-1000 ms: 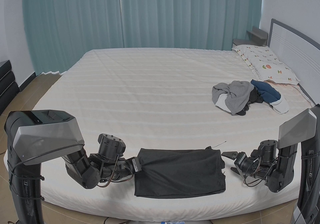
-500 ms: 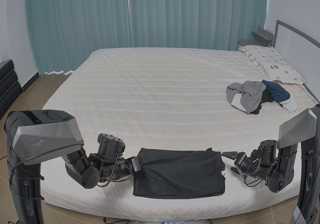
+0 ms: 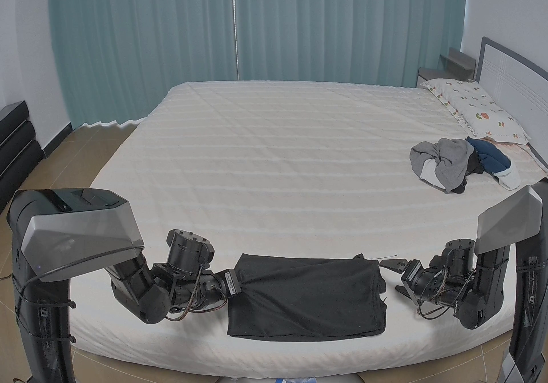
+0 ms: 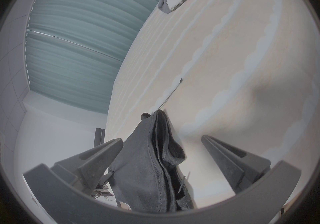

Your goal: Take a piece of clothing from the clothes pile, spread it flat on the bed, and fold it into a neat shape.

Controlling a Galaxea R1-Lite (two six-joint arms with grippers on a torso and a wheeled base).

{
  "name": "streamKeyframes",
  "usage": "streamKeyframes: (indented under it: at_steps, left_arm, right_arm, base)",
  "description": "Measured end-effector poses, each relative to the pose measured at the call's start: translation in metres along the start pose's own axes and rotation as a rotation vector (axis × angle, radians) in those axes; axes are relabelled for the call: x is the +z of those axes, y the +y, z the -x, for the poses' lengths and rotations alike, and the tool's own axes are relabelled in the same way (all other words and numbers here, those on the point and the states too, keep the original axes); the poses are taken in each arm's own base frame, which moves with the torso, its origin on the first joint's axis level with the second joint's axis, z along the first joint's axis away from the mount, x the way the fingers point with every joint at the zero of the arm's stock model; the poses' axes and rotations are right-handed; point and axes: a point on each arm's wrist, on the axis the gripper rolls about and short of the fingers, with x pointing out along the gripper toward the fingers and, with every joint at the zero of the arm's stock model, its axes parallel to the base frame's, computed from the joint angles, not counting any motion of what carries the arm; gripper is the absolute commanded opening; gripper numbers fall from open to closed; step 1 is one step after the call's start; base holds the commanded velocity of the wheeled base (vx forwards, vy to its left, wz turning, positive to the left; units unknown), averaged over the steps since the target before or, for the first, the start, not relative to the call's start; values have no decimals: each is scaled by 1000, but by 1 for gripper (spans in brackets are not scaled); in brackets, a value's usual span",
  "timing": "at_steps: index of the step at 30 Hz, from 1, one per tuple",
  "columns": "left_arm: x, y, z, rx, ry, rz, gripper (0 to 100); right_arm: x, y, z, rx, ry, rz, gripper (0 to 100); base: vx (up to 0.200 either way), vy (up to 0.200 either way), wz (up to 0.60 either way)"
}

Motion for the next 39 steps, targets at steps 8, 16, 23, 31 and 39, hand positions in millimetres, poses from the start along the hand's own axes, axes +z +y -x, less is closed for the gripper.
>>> streamKeyframes:
  at_steps: [8, 16, 23, 31, 39]
  left_arm:
    - [-4, -1, 0, 1, 10, -5, 0]
    - [-5, -1, 0, 3, 13, -6, 0]
    - [-5, -1, 0, 3, 14, -3, 100]
    - [-4, 1, 1, 13, 8, 1, 100]
    - [9, -7, 15, 1, -62, 1, 100]
  right_arm:
    - [0, 0, 0, 1, 1, 1, 100]
    - [0, 0, 0, 1, 1, 1, 100]
    - [0, 0, 0, 0, 0, 1, 100]
    - [0, 1, 0, 0, -6, 10, 100]
    - [8, 18, 12, 54, -45, 74, 100]
  base:
    - [0, 0, 0]
    - [0, 0, 0]
    - [0, 0, 0]
    - [0, 0, 0]
    - [0, 0, 0]
